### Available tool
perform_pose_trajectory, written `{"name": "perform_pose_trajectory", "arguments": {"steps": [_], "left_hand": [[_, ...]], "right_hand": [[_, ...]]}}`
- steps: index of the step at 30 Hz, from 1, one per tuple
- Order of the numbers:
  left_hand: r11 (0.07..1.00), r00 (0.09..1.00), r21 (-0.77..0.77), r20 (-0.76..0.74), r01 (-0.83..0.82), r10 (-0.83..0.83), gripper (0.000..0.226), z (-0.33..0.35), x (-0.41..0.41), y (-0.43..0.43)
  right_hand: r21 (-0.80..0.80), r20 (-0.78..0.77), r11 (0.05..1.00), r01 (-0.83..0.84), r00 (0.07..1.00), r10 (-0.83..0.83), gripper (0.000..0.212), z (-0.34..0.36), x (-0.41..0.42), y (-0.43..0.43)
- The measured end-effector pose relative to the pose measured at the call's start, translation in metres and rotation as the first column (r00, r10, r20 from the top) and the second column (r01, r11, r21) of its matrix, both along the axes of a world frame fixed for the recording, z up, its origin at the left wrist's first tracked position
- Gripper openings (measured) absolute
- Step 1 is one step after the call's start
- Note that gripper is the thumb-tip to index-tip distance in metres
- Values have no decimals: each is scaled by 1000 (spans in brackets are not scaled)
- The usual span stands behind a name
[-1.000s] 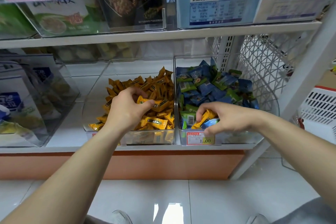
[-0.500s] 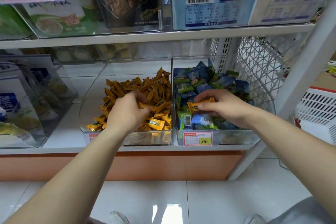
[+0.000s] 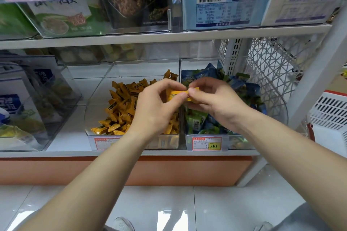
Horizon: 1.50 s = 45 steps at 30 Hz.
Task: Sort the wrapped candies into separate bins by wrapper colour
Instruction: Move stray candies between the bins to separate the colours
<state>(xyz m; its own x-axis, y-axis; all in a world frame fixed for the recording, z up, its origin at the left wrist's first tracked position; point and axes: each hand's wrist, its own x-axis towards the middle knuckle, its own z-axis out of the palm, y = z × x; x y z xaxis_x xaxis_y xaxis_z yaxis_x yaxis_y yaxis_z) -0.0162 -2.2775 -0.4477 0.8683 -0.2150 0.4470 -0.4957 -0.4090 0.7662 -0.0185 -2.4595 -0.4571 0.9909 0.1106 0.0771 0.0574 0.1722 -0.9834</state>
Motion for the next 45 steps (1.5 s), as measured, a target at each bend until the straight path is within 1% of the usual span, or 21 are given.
{"name": "perform_pose_trajectory", "arguments": {"steps": [1, 3, 5, 7, 8, 9, 10, 12, 15, 17, 20, 22, 24, 25, 27, 28, 29, 33, 37, 40, 45], "left_hand": [[999, 999, 7, 5, -49, 49, 10, 0, 5, 5], [982, 985, 82, 17, -170, 169, 9, -3, 15, 18], [915, 958, 285, 46, -286, 285, 10, -9, 26, 33], [810, 935, 476, 89, -342, 343, 20, -16, 33, 41], [795, 936, 503, 91, -338, 340, 24, -18, 34, 42], [809, 945, 497, 84, -314, 316, 26, -18, 34, 40], [836, 960, 477, 76, -273, 270, 28, -19, 32, 36], [890, 988, 432, 30, -148, 150, 33, -21, 25, 26], [923, 993, 384, -118, 28, 19, 49, -28, 14, 12], [907, 984, 413, -177, 80, -6, 59, -33, 12, 6], [900, 986, 428, -169, 82, -10, 60, -35, 14, 4], [906, 984, 414, -177, 92, -19, 60, -35, 15, 6], [906, 983, 411, -184, 97, -22, 60, -36, 15, 6], [906, 983, 412, -184, 96, -20, 61, -36, 15, 6], [907, 984, 411, -179, 92, -19, 62, -36, 15, 5], [909, 984, 408, -178, 91, -19, 62, -36, 14, 4], [910, 984, 405, -177, 90, -19, 62, -36, 14, 4], [909, 987, 409, -160, 82, -17, 62, -38, 13, 5], [910, 990, 408, -142, 76, -19, 62, -39, 13, 5], [914, 991, 400, -136, 74, -21, 61, -41, 13, 5], [914, 991, 399, -136, 68, -14, 60, -41, 12, 5]], "right_hand": [[-50, -14, 999, 18, 1000, -19, 7, -1, 2, 0], [-344, 69, 931, 124, 992, -107, 9, -6, 8, -6], [-689, 210, 696, 204, 975, -78, 12, -14, 11, -12], [-904, 176, 406, 135, 982, 64, 32, -22, 11, -14], [-961, 129, 260, 96, 985, 116, 45, -25, 11, -14], [-987, 98, 141, 78, 985, 144, 54, -29, 12, -13], [-994, 91, 71, 81, 984, 156, 58, -31, 13, -12], [-996, 85, 29, 81, 982, 166, 51, -29, 14, -12], [-1000, -15, -24, -11, 986, 168, 24, -17, 14, -21], [-994, -28, -109, -12, 989, 142, 15, -8, 14, -34], [-978, -40, -209, -27, 997, 61, 15, 1, 13, -53], [-972, -55, -229, -48, 998, 23, 19, 4, 10, -57], [-981, 29, -189, 42, 997, 71, 21, 3, 9, -53], [-987, 109, -102, 121, 987, 115, 19, 0, 9, -47], [-969, 218, 155, 193, 963, 161, 16, -7, 10, -30], [-956, 224, 232, 180, 958, 179, 16, -11, 11, -21], [-955, 208, 251, 155, 957, 201, 17, -17, 14, -15], [-986, 143, 114, 121, 967, 211, 27, -38, 31, -6], [-985, 91, 162, 60, 977, 192, 41, -45, 41, -7], [-990, -32, 128, -61, 976, 217, 50, -49, 46, -5], [-978, -127, 128, -162, 962, 243, 45, -52, 54, -2]]}}
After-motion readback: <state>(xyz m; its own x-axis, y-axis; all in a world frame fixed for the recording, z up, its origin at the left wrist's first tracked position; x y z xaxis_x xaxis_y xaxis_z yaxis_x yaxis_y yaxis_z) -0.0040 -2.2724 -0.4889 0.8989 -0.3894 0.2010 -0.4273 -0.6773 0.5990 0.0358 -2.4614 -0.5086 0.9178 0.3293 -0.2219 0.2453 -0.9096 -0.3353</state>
